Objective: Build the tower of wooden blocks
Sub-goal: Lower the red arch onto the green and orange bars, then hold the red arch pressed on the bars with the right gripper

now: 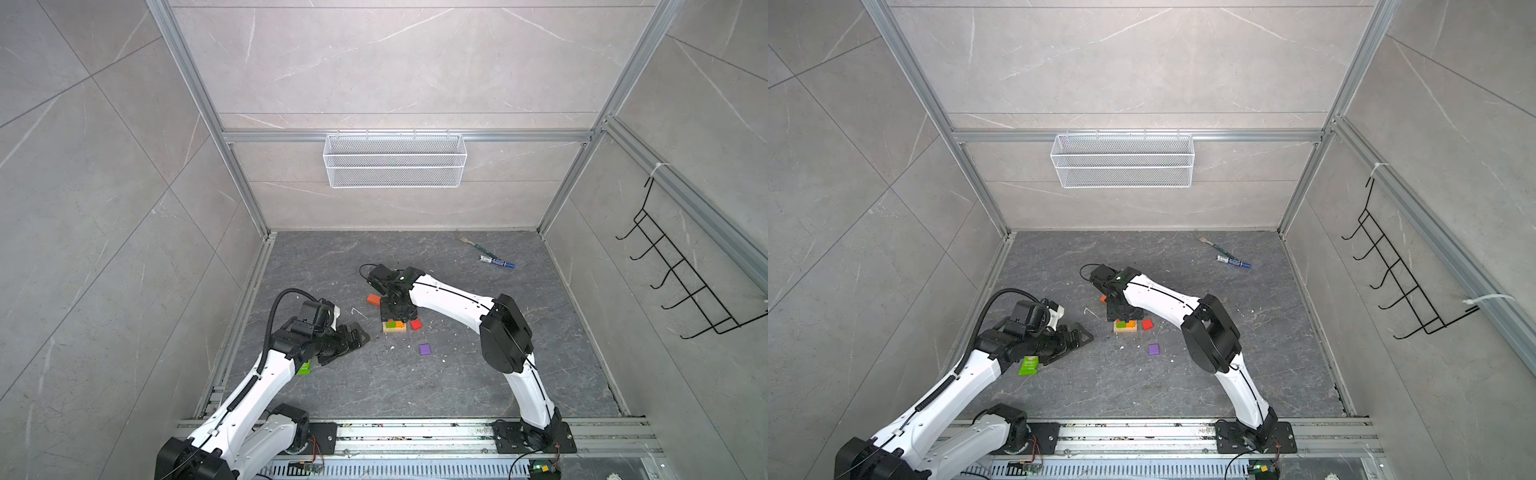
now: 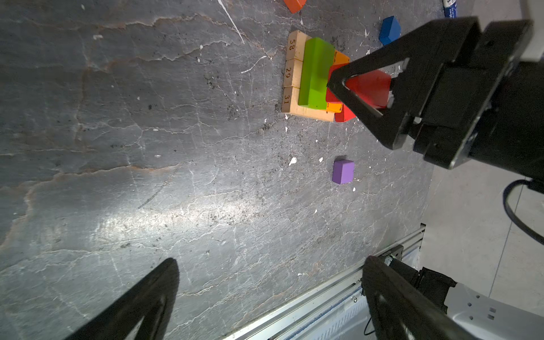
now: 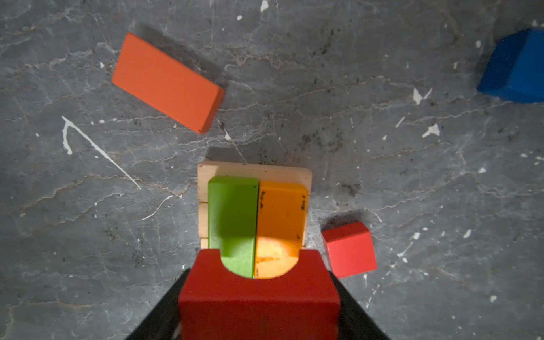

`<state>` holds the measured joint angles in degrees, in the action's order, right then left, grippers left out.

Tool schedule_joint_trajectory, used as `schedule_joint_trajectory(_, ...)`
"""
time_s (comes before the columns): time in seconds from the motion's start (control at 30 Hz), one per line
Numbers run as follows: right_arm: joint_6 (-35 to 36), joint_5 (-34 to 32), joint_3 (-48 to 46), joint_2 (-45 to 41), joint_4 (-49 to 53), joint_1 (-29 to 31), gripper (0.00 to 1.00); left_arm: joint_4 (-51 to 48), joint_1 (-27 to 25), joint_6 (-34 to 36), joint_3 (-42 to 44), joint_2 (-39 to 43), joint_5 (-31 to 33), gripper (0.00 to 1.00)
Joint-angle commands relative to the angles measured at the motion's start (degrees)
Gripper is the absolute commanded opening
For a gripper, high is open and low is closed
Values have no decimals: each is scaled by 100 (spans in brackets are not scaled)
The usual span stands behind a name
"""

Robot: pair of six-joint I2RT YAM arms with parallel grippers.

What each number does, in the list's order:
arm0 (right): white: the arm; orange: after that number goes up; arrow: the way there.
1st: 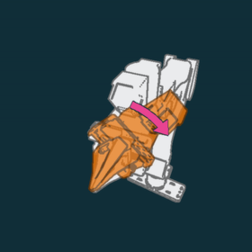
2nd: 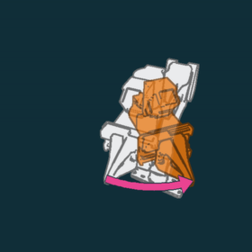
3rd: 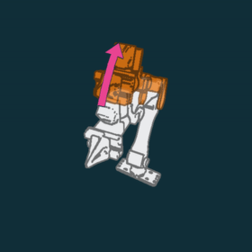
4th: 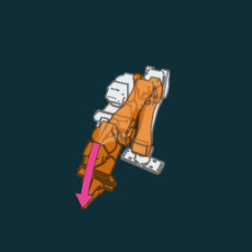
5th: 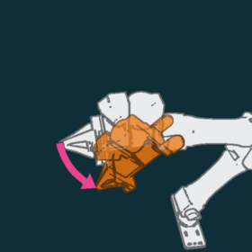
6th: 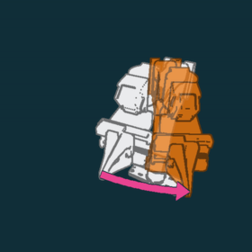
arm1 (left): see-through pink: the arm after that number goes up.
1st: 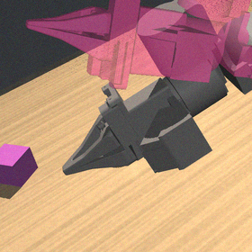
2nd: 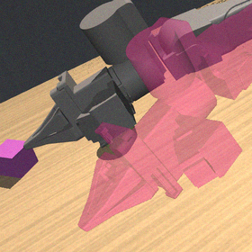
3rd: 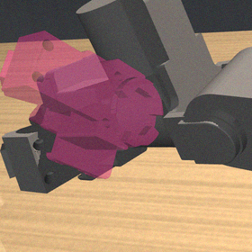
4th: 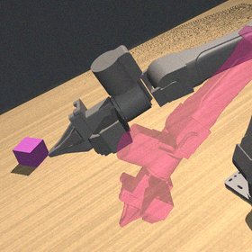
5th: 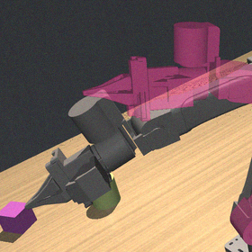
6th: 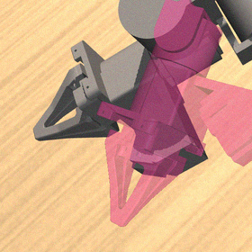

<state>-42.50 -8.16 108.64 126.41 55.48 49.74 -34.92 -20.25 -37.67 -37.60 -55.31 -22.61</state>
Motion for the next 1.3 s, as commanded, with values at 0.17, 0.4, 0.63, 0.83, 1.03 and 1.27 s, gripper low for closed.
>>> schedule_joint_trajectory(0.17,-125,-81,289,242,77,-24,21,-58,30,124,-124,99,-99,99)
schedule_joint_trajectory(0.4,-131,-82,307,304,51,-45,21,-57,30,121,-124,112,-103,100)
schedule_joint_trajectory(0.63,-146,-49,298,332,0,-63,21,-61,30,120,-116,121,-112,99)
schedule_joint_trajectory(0.83,-149,-27,315,362,-19,-87,22,-53,30,120,-115,117,-111,99)
schedule_joint_trajectory(1.03,-144,-21,324,361,-32,-96,22,-52,28,121,-115,109,-105,100)
schedule_joint_trajectory(1.27,-113,-13,403,452,-19,-112,24,-55,30,120,-117,115,-105,99)
